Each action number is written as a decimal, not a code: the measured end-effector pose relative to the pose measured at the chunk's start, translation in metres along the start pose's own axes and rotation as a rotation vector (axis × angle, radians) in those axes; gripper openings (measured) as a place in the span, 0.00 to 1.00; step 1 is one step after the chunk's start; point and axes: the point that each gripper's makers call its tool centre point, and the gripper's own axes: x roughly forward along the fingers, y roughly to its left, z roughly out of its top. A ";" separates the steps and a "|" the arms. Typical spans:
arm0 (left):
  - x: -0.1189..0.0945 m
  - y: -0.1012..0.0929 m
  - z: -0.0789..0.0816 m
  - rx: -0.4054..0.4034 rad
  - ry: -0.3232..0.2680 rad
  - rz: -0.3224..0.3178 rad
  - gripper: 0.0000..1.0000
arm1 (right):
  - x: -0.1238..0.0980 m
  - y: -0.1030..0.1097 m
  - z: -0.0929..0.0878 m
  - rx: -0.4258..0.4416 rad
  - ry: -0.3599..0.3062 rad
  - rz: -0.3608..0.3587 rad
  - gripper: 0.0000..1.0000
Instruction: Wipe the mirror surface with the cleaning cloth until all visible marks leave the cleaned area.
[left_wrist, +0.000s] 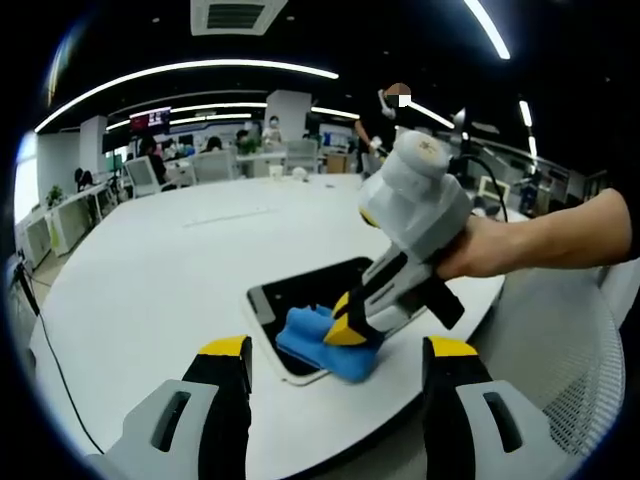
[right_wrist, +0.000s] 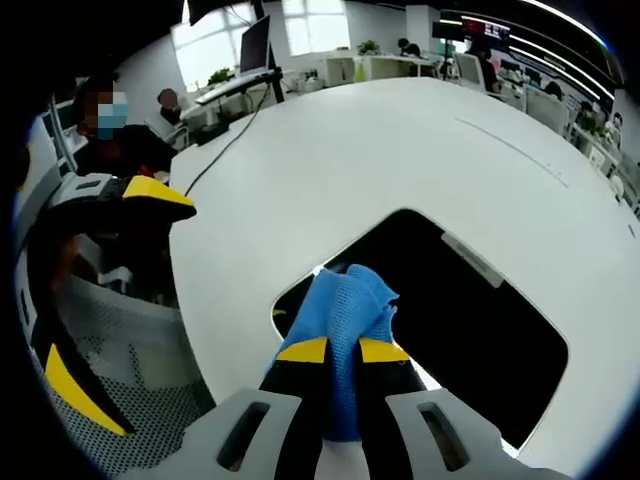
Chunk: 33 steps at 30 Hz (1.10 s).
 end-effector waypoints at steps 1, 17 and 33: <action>0.000 0.000 0.000 -0.001 -0.002 0.000 0.68 | 0.000 0.001 0.000 0.007 -0.004 0.002 0.05; 0.000 0.000 0.000 -0.001 -0.002 -0.001 0.68 | 0.008 0.013 0.008 0.030 -0.017 0.018 0.05; 0.000 0.001 -0.002 0.012 0.011 0.006 0.64 | 0.018 0.025 0.019 0.098 -0.047 0.038 0.04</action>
